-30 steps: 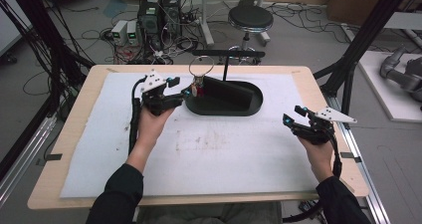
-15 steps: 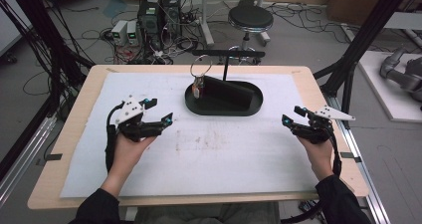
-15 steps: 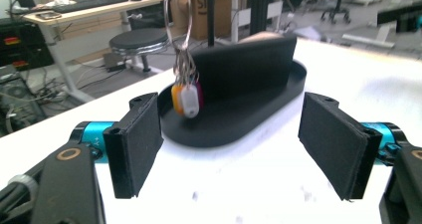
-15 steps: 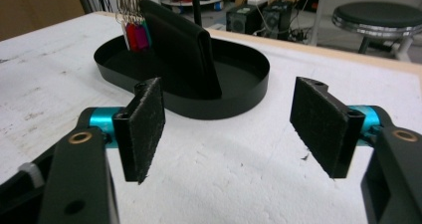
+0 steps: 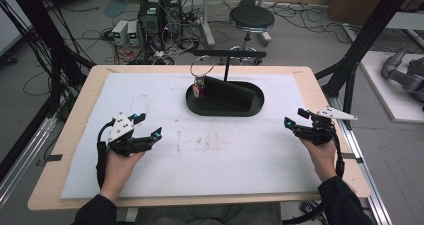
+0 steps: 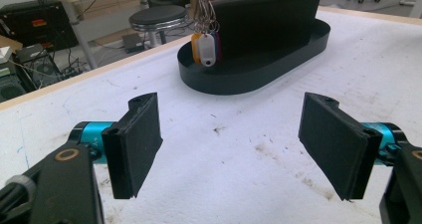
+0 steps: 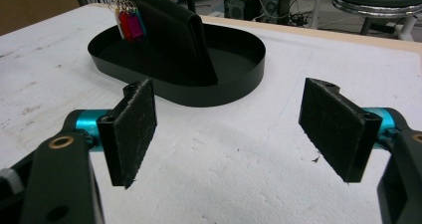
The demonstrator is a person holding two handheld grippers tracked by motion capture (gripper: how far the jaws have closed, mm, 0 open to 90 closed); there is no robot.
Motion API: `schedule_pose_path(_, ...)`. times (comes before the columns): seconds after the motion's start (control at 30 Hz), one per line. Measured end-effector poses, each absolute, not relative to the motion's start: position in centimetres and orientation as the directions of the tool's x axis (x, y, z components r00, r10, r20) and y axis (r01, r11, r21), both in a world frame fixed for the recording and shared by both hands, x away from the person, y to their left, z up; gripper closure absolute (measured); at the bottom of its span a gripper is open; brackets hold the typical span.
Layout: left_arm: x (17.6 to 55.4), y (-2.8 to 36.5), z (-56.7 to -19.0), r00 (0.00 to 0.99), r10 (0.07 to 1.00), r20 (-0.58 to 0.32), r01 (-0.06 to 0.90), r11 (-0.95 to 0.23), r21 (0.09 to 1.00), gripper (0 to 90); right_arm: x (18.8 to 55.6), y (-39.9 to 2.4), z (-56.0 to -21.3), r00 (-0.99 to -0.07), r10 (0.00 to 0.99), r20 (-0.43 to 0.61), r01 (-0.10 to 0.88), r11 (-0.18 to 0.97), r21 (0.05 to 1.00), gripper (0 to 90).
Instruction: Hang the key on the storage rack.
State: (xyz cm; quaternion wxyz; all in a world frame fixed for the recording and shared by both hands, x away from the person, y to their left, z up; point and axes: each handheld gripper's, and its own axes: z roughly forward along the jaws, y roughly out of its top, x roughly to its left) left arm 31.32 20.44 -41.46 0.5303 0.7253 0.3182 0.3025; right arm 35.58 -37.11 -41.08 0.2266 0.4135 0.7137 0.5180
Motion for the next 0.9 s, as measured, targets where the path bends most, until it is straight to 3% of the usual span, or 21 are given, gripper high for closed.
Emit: schedule_pose_path(0.9, 32.23, 20.70, -42.22, 0.586, 0.806, 0.082, 0.180, -0.228, 0.957, 24.4, 35.43, -37.03, -41.17, -0.572, 0.818, 0.068, 0.351, 0.169, 0.921, 21.7)
